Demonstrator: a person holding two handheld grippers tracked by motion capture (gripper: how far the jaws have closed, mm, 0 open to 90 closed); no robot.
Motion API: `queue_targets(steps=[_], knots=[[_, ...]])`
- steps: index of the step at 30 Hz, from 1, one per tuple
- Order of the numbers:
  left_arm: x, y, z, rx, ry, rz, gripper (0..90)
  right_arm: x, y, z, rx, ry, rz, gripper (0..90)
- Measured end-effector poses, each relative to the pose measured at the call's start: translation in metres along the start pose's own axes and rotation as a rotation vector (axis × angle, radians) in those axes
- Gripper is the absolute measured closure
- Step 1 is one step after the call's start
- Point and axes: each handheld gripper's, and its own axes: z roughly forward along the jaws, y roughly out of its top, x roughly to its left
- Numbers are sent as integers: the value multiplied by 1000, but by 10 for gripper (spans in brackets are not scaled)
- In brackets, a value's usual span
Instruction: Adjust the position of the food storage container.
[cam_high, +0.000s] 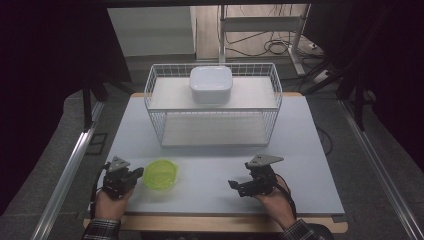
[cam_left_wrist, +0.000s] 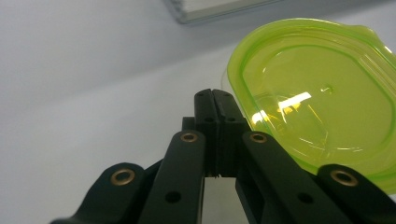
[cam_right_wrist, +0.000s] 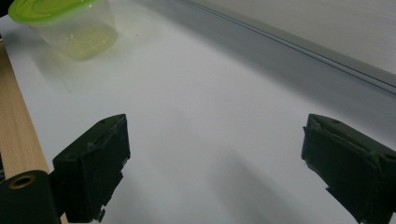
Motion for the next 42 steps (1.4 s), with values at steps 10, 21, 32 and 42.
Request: queue_targets(steps=[10, 21, 32, 42], knots=[[3, -6, 3, 37, -63, 7, 897, -1, 0, -1, 0, 2, 7, 83], [-4, -8, 19, 104, -173, 19, 897, -1, -1, 0, 4, -1, 2, 83], [-21, -3, 32, 145, -219, 74, 897, -2, -1, -2, 9, -6, 7, 84], [-49, 3, 49, 149, -270, 138, 897, -3, -1, -3, 9, -8, 15, 86]])
